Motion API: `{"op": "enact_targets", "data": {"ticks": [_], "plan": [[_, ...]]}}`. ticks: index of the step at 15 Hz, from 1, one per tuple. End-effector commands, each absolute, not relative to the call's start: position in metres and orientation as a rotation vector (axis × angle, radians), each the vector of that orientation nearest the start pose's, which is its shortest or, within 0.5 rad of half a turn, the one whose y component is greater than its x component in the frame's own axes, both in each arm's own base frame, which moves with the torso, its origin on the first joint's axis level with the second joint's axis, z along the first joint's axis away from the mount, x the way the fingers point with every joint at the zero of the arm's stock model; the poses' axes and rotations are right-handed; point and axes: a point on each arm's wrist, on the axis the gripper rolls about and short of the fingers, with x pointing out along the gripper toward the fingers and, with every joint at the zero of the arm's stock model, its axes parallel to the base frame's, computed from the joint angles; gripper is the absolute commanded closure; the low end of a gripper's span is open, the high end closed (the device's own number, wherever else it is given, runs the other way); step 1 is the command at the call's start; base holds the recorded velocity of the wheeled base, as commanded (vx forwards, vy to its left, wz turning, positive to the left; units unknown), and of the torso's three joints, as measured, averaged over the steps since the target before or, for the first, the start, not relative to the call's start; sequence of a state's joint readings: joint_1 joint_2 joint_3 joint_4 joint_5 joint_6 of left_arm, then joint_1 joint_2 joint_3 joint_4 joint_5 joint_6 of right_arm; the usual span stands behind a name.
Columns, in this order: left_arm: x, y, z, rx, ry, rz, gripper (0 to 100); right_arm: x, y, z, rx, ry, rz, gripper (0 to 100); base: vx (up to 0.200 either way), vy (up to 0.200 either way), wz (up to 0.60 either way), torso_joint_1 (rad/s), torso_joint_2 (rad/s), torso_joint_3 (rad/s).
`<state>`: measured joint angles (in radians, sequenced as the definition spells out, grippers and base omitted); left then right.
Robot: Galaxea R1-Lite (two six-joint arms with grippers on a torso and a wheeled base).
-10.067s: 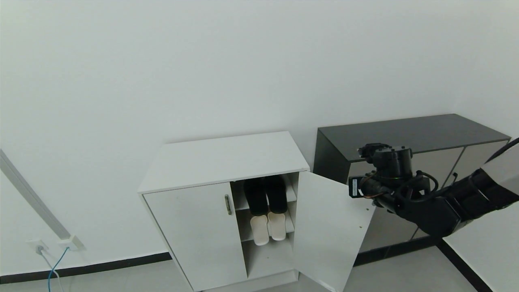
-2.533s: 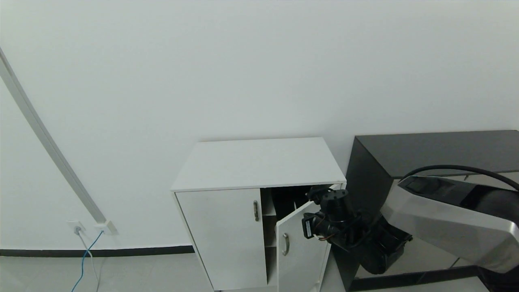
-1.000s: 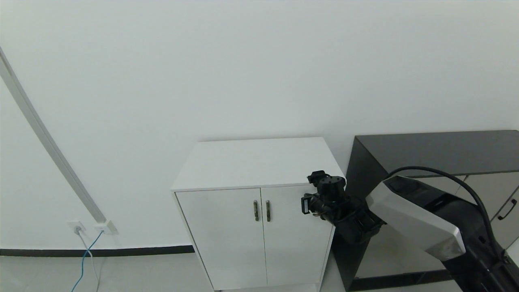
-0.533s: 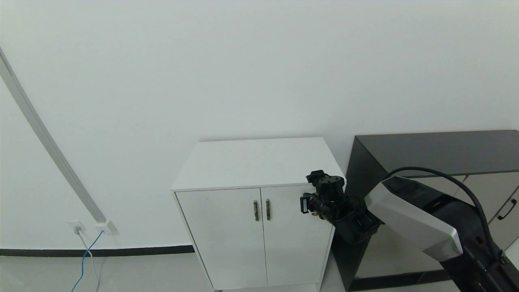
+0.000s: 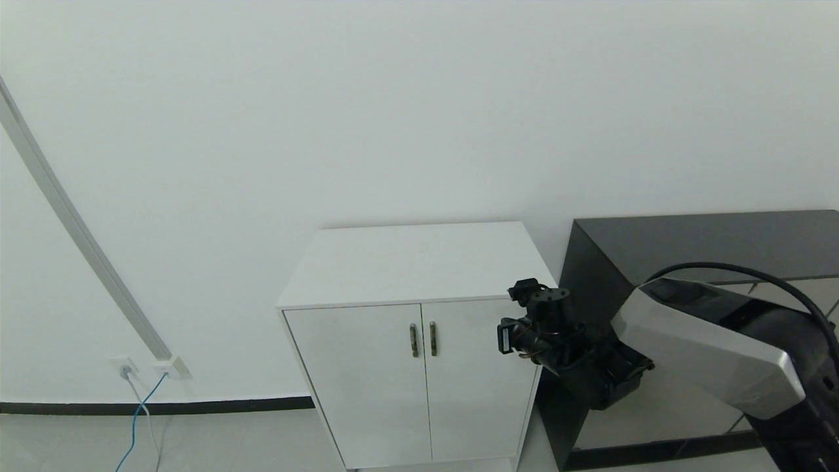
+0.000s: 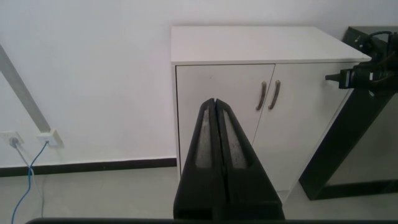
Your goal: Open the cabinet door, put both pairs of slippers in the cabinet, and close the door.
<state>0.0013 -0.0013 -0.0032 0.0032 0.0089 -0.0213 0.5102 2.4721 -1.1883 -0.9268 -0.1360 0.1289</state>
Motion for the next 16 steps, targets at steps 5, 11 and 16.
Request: {"op": "enact_targets", "data": {"ticks": [5, 11, 16], "plan": [[-0.023, 0.0, 0.076, -0.021, 0.0, 0.011, 100, 0.331, 0.182, 0.064, 0.025, 0.332, 0.334, 100, 0.0, 0.0, 0.0, 0.0, 0.0, 0.0], [-0.023, 0.0, 0.076, -0.021, 0.0, 0.011, 100, 0.278, 0.129, 0.097, 0.037, 0.302, 0.228, 100, 0.0, 0.0, 0.0, 0.0, 0.0, 0.0], [-0.023, 0.0, 0.076, -0.021, 0.0, 0.011, 100, 0.236, 0.086, 0.098, 0.051, 0.294, 0.146, 100, 0.0, 0.0, 0.0, 0.0, 0.0, 0.0]]}}
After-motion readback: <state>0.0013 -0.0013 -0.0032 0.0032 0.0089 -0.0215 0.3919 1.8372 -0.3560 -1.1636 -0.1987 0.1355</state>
